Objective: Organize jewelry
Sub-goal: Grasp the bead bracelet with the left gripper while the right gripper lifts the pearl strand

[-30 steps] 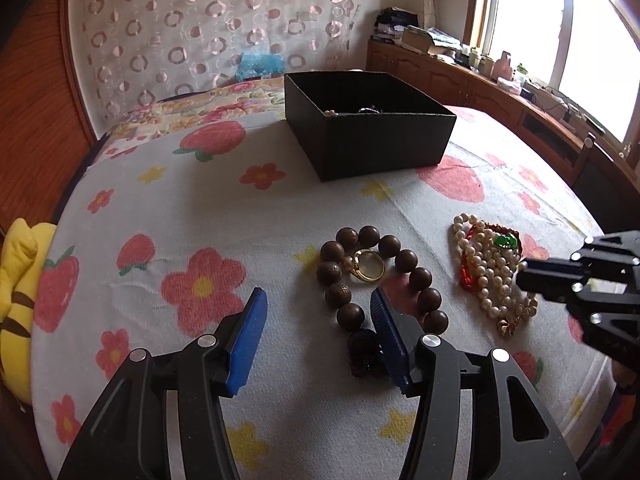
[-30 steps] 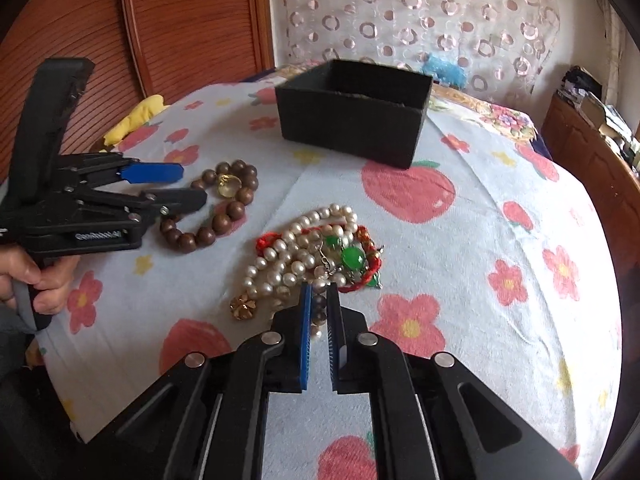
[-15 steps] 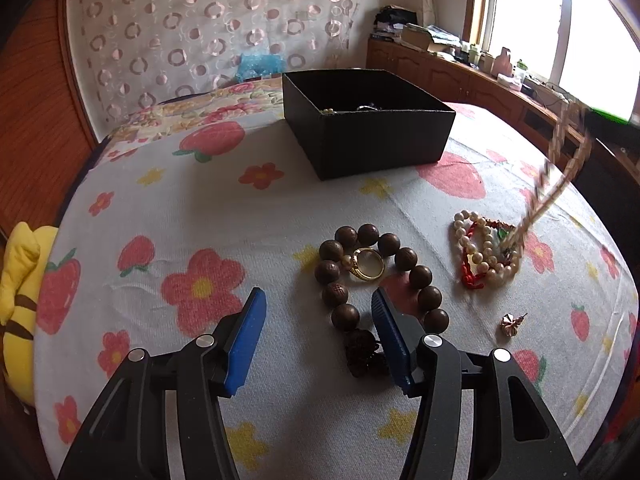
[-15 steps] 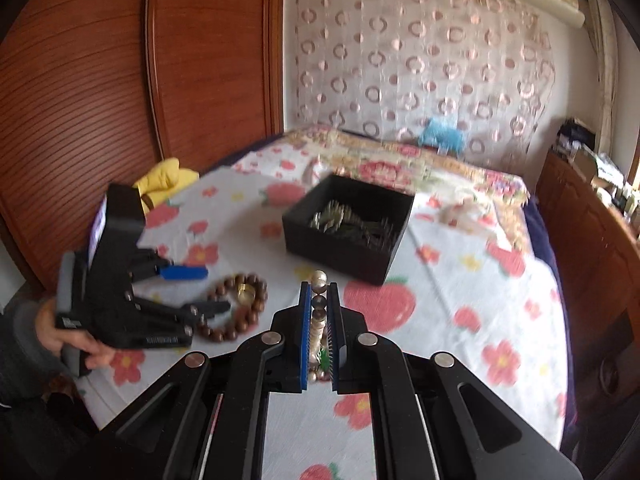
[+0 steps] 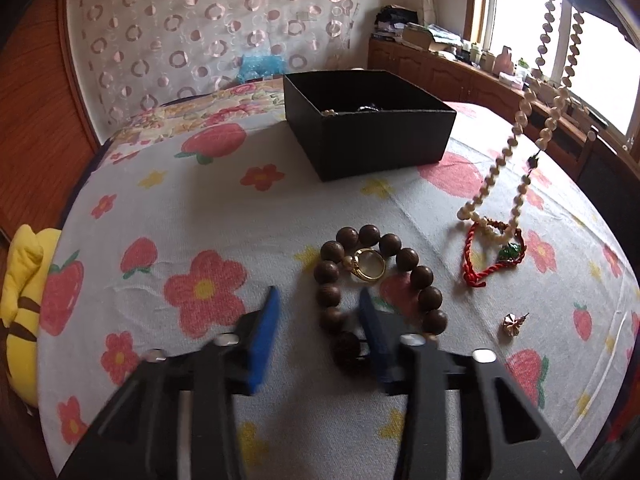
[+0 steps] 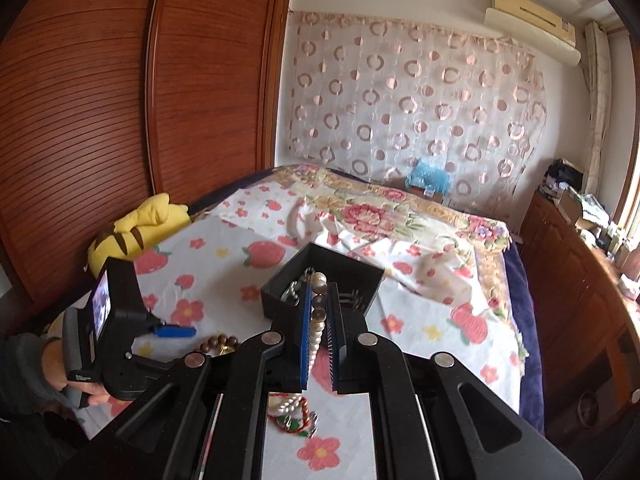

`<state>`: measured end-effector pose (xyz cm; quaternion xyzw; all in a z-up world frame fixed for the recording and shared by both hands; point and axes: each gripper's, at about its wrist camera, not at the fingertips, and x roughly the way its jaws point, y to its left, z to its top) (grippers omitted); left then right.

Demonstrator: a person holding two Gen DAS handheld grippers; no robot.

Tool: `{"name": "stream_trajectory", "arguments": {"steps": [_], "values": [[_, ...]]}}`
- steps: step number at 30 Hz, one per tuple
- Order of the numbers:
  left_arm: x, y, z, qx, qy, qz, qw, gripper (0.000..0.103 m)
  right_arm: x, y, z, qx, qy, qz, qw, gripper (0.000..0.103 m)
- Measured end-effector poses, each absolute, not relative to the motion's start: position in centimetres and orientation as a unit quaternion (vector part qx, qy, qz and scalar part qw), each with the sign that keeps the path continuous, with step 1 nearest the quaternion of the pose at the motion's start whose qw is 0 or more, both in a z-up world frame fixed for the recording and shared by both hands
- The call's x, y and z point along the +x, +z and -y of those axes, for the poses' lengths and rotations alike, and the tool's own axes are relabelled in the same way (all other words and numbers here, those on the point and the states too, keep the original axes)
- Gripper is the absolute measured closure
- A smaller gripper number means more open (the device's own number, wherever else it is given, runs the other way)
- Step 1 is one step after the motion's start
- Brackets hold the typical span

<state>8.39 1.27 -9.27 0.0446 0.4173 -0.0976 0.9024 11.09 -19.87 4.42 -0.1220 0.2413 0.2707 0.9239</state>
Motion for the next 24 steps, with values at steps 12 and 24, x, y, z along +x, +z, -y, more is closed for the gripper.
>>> {"name": "stream_trajectory", "arguments": {"steps": [12, 24], "values": [[7.9, -6.7, -1.3, 0.041, -0.12, -0.398, 0.909, 0.091, 12.2, 6.7, 20.1, -0.132, 0.264, -0.231, 0.927, 0.095], [8.4, 0.3, 0.1, 0.052, -0.138, -0.333, 0.931, 0.091, 14.3, 8.9, 19.8, -0.143, 0.255, -0.219, 0.931, 0.095]]}}
